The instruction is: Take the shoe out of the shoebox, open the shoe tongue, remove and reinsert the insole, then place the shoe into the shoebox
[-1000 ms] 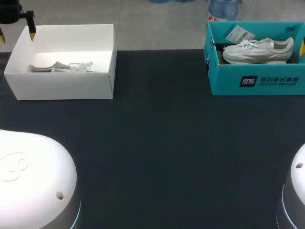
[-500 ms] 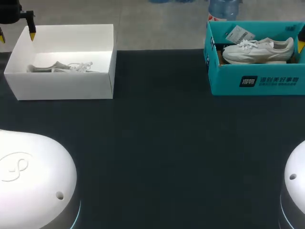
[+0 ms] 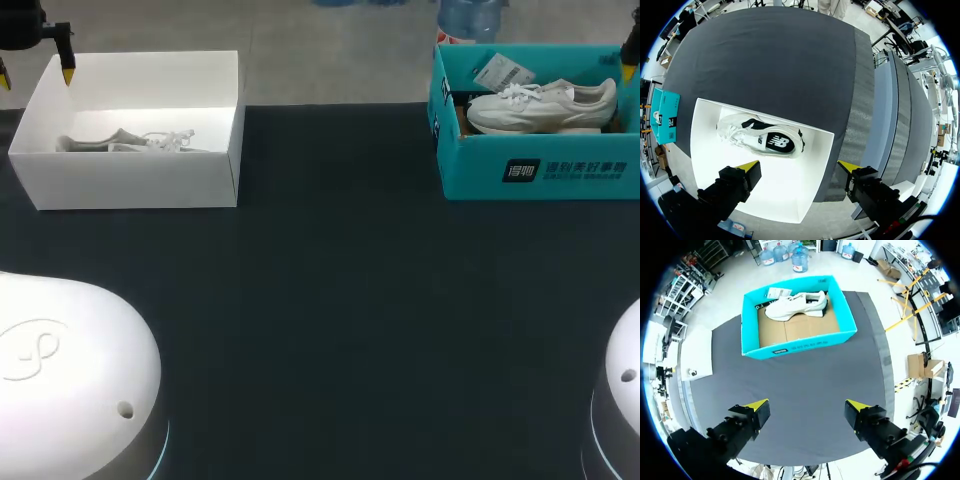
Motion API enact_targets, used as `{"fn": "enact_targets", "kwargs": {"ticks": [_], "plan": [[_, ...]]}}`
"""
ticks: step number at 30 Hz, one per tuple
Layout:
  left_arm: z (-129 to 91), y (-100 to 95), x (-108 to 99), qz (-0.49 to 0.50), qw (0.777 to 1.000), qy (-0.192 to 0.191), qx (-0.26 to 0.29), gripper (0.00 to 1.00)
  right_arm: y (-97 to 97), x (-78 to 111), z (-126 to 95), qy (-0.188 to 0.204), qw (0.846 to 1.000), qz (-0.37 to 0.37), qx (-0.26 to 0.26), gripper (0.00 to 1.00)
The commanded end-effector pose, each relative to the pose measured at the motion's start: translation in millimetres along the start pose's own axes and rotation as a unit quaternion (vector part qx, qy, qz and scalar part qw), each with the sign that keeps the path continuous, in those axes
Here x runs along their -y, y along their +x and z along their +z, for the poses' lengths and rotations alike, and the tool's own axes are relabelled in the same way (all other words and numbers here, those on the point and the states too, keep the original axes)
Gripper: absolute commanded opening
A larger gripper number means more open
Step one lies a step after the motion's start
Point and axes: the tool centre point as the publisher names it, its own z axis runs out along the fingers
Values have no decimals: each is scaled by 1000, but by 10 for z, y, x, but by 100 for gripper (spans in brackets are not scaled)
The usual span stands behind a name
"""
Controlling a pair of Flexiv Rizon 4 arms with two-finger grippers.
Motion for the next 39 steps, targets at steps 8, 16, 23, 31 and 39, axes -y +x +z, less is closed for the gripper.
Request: {"fn": "enact_targets", "kwargs": {"ticks": [8, 16, 23, 31, 39], "plan": [[-4, 2, 19, 0, 1000, -2, -1, 100, 99, -978, 332, 5, 999, -35, 1, 100], [-4, 2, 19, 0, 1000, -2, -1, 100, -12, -1483, 647, -11, 1000, 6, -23, 100], [-4, 2, 19, 0, 1000, -2, -1, 100, -132, -1784, 945, -29, 999, 20, 4, 100], [-4, 2, 19, 0, 1000, -2, -1, 100, -207, -1924, 1065, -23, 1000, 15, 10, 100], [-4, 2, 19, 0, 1000, -2, -1, 100, -207, -1924, 1065, -23, 1000, 15, 10, 100]]}}
